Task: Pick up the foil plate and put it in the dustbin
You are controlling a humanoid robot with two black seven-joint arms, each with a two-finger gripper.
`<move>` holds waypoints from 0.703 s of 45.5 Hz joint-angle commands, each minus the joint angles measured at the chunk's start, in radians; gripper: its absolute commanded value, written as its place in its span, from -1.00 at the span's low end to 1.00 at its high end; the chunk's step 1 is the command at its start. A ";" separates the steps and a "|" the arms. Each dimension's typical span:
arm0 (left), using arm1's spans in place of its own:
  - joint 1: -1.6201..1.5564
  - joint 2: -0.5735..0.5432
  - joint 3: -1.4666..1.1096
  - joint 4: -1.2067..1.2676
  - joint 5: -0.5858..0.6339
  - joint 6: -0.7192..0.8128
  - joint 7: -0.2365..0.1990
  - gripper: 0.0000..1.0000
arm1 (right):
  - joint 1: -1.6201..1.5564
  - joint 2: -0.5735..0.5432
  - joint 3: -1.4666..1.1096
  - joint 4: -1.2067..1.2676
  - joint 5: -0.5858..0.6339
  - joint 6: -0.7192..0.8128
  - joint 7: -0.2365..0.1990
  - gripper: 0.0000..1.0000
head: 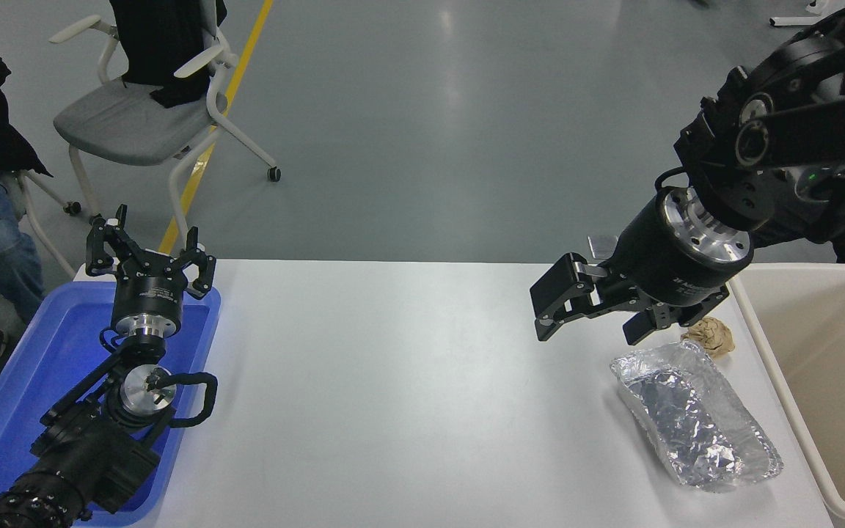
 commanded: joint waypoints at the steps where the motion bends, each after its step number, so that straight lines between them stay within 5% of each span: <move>1: 0.000 0.000 -0.001 0.000 0.000 0.000 0.000 0.98 | -0.026 0.032 0.003 -0.008 -0.005 -0.023 0.000 1.00; 19: 0.000 0.000 -0.001 0.000 0.000 0.000 0.000 0.98 | -0.112 0.024 -0.003 -0.062 -0.032 -0.071 0.000 1.00; 32: 0.000 0.000 -0.001 0.000 -0.002 0.000 -0.002 0.98 | -0.209 -0.152 -0.075 -0.080 -0.339 -0.131 0.001 1.00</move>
